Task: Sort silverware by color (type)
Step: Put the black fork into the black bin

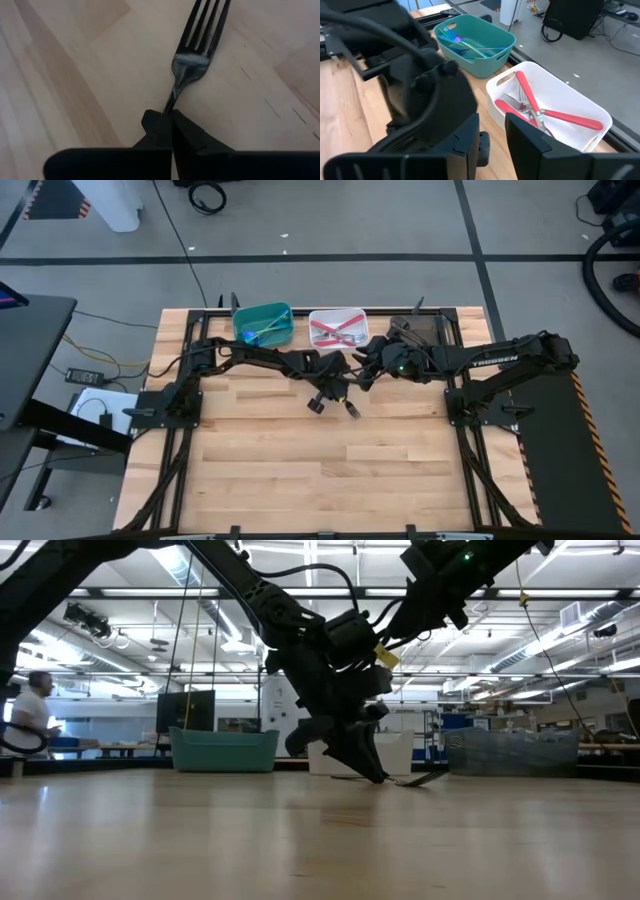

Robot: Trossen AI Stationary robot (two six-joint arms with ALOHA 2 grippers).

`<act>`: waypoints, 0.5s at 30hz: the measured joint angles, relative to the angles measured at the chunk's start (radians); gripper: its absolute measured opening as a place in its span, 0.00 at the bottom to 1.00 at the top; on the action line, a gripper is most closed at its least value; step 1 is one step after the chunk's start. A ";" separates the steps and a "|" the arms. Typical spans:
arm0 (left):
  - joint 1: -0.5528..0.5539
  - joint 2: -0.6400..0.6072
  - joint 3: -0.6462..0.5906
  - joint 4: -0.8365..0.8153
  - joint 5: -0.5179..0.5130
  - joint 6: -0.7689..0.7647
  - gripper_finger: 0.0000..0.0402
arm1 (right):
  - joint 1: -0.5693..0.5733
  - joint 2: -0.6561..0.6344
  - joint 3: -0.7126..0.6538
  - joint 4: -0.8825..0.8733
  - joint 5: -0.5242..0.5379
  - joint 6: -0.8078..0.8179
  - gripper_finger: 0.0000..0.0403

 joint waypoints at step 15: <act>0.003 -0.009 0.064 -0.046 -0.028 -0.054 0.13 | 0.000 0.000 0.000 0.001 -0.014 0.000 0.26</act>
